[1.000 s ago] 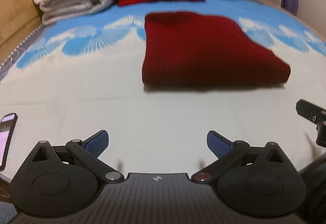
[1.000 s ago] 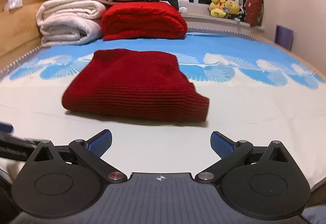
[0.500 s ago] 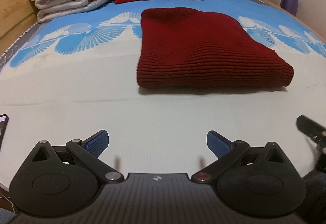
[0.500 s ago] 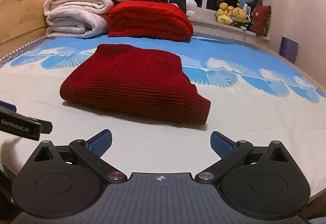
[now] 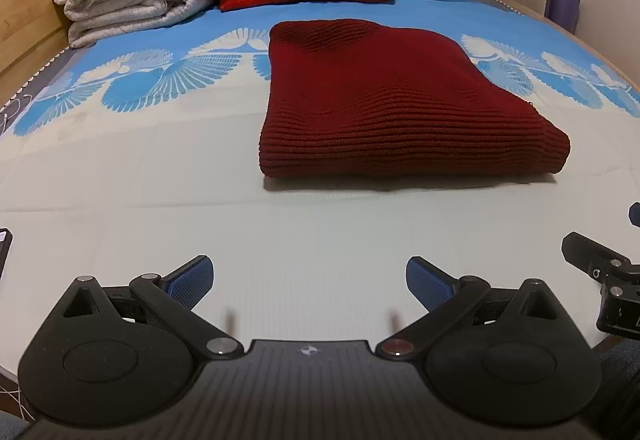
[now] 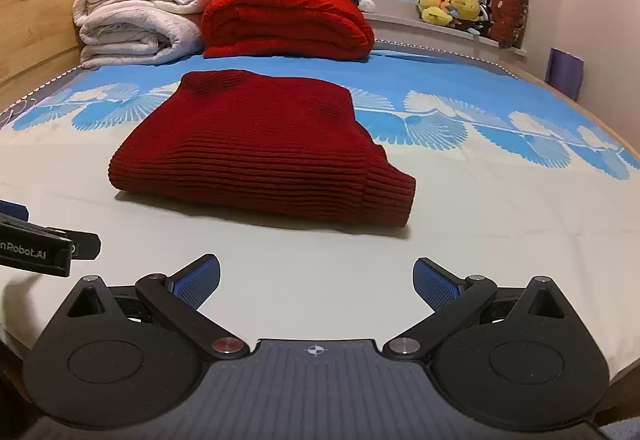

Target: Fold small clothes

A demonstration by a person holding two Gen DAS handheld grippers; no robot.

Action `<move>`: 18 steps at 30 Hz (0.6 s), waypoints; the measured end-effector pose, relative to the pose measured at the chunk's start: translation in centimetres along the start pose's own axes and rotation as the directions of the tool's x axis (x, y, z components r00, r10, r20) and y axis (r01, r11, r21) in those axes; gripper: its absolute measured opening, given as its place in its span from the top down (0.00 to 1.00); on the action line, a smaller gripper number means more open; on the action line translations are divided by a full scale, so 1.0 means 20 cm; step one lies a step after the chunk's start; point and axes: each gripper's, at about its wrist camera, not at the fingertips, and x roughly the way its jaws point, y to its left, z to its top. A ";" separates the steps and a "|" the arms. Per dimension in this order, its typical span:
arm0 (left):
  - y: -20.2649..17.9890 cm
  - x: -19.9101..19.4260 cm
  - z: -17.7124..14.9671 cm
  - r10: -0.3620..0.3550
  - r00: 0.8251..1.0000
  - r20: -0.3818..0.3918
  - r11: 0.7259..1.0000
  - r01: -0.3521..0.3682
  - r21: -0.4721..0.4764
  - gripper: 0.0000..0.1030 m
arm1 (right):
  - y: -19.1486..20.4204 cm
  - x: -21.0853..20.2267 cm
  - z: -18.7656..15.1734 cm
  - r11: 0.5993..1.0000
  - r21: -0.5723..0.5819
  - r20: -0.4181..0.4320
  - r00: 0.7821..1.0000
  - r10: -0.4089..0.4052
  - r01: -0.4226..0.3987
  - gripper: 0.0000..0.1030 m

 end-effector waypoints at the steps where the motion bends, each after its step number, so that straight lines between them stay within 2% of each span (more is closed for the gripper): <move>1: 0.00 0.00 0.00 0.001 1.000 0.000 1.000 -0.001 0.001 0.00 | 0.00 0.00 0.00 1.000 -0.003 0.000 1.000 0.000 0.000 0.01; 18: -0.01 0.01 0.00 0.000 1.000 -0.008 1.000 0.000 0.011 0.00 | -0.01 0.00 0.00 1.000 -0.006 -0.008 1.000 0.000 0.000 0.01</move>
